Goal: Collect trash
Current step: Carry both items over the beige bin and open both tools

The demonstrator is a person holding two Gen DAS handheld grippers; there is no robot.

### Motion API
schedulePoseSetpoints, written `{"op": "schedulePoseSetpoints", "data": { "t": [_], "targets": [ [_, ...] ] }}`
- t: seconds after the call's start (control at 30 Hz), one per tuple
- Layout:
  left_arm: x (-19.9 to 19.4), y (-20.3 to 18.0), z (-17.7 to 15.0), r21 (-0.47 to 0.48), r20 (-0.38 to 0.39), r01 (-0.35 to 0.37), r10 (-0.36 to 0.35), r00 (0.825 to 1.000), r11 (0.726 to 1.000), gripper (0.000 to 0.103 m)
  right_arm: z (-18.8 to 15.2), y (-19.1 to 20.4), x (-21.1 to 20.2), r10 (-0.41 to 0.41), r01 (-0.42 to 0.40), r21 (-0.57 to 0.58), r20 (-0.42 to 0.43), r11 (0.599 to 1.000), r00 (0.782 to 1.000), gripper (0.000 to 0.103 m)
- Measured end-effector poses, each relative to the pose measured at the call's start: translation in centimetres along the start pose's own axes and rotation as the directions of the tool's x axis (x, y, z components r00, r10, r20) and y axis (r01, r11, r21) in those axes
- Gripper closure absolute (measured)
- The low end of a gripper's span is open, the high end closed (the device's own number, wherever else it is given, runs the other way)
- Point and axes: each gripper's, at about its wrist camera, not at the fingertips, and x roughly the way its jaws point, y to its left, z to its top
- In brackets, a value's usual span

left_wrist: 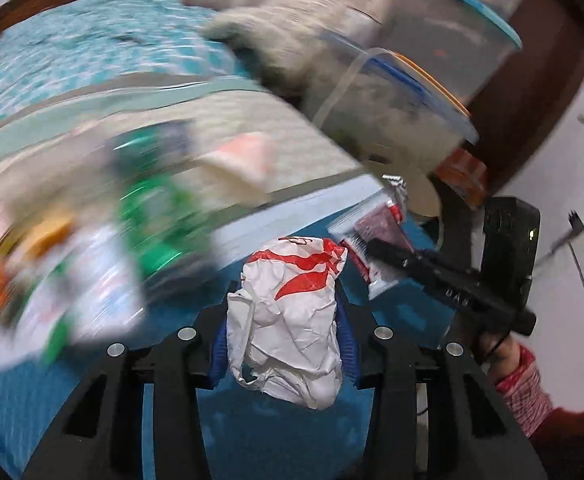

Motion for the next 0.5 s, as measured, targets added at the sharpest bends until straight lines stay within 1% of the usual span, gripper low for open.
{"op": "schedulePoseSetpoints", "data": {
  "t": [0.03, 0.07, 0.1, 0.13, 0.2, 0.23, 0.27, 0.33, 0.37, 0.4, 0.47, 0.5],
  "targets": [
    [1.4, -1.2, 1.2, 0.026, -0.011, 0.014, -0.014, 1.000, 1.000, 0.062, 0.1, -1.7, -1.1, -0.016, 0.014, 0.042, 0.032, 0.999, 0.999, 0.091],
    [3.6, -3.2, 3.0, 0.063, -0.029, 0.053, -0.051, 0.998, 0.997, 0.062, 0.3, -3.5, -2.4, -0.033, 0.027, 0.086, 0.066, 0.996, 0.997, 0.091],
    [5.2, -4.8, 4.3, 0.085, -0.038, 0.075, -0.072, 0.997, 0.994, 0.062, 0.5, -4.9, -3.3, -0.047, 0.036, 0.115, 0.089, 0.993, 0.995, 0.091],
    [7.2, -6.9, 6.0, 0.109, -0.046, 0.100, -0.096, 0.994, 0.989, 0.062, 0.9, -7.0, -4.7, -0.081, 0.060, 0.160, 0.125, 0.985, 0.989, 0.091],
    [10.6, -10.2, 8.9, 0.135, -0.053, 0.144, -0.138, 0.989, 0.980, 0.062, 1.5, -9.6, -6.1, -0.141, 0.108, 0.200, 0.160, 0.974, 0.977, 0.091],
    [11.8, -11.4, 10.1, 0.142, -0.056, 0.156, -0.150, 0.987, 0.977, 0.061, 1.9, -11.3, -6.9, -0.182, 0.140, 0.228, 0.176, 0.964, 0.967, 0.091],
    [13.8, -13.2, 11.5, 0.152, -0.058, 0.164, -0.157, 0.986, 0.975, 0.061, 2.4, -12.8, -7.3, -0.212, 0.161, 0.258, 0.185, 0.953, 0.960, 0.091],
    [17.0, -15.4, 13.3, 0.163, -0.076, 0.173, -0.163, 0.984, 0.971, 0.060, 3.5, -16.1, -8.0, -0.262, 0.196, 0.309, 0.187, 0.931, 0.947, 0.091],
    [19.4, -17.0, 14.5, 0.173, -0.088, 0.175, -0.161, 0.983, 0.969, 0.059, 4.0, -17.4, -8.0, -0.287, 0.217, 0.325, 0.185, 0.920, 0.940, 0.091],
    [20.3, -17.6, 15.1, 0.176, -0.092, 0.173, -0.159, 0.983, 0.969, 0.058, 4.3, -18.5, -8.1, -0.303, 0.232, 0.334, 0.181, 0.914, 0.935, 0.091],
    [22.6, -18.7, 16.4, 0.169, -0.086, 0.158, -0.145, 0.986, 0.973, 0.052, 5.1, -20.2, -7.7, -0.329, 0.258, 0.342, 0.171, 0.904, 0.929, 0.088],
    [23.4, -18.9, 16.9, 0.151, -0.080, 0.152, -0.141, 0.987, 0.977, 0.043, 5.5, -20.7, -7.3, -0.340, 0.270, 0.340, 0.165, 0.901, 0.926, 0.088]
  ]
}}
